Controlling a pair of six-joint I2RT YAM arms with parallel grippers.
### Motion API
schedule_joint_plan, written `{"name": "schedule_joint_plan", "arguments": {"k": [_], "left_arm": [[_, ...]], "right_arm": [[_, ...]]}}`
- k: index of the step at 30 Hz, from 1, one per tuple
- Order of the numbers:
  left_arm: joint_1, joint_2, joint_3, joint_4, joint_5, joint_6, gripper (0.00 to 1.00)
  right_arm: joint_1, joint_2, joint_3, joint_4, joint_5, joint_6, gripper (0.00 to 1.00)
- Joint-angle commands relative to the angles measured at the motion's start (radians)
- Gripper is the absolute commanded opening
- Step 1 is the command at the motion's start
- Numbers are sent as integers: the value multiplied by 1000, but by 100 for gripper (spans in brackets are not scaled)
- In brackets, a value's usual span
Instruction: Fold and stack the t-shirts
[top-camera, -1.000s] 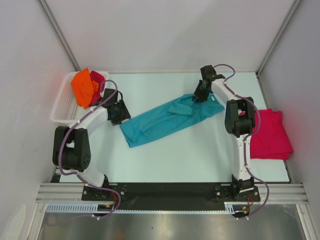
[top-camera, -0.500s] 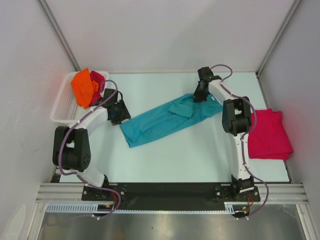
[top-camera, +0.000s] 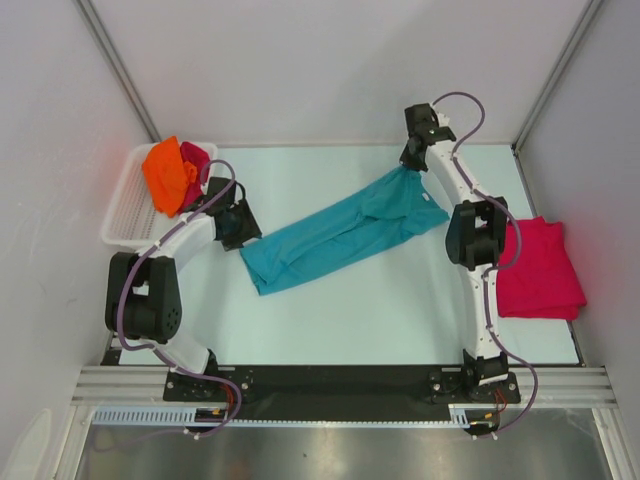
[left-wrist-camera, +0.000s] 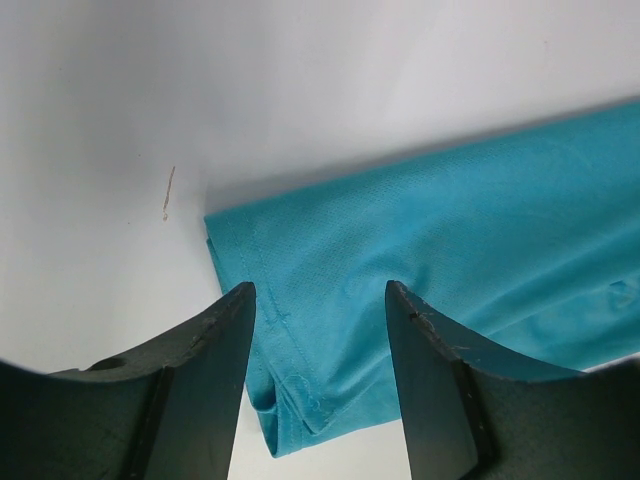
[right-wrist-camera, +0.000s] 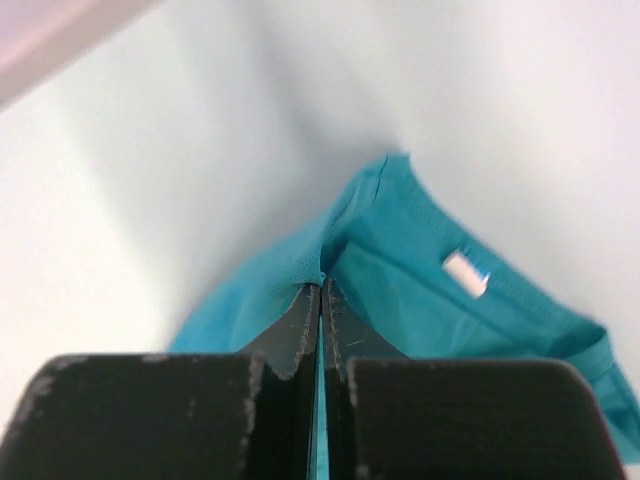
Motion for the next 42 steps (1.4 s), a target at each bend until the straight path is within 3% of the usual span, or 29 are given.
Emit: {"name": "schedule_joint_plan", "arguments": {"k": [1, 6, 7, 8, 9, 14, 23, 42], "left_arm": [[8, -26, 20, 3, 9, 25, 60], [10, -23, 25, 1, 11, 29, 60], [8, -23, 25, 0, 14, 29, 60], [8, -20, 26, 0, 16, 28, 60], [8, -18, 26, 0, 17, 29, 60], [8, -24, 25, -2, 20, 32, 60], [8, -33, 22, -2, 23, 32, 60], [8, -46, 14, 4, 40, 34, 60]], "right_arm": [[-28, 90, 136, -79, 68, -21, 0], [-42, 119, 146, -110, 16, -32, 0], [-42, 119, 135, -110, 5, -35, 2], [-42, 118, 111, -107, -7, -38, 12], [-42, 118, 100, -102, -25, -40, 15], [-31, 81, 10, -58, -47, -55, 18], [-8, -13, -21, -53, -39, -72, 20], [11, -208, -348, 44, 46, -80, 21]]}}
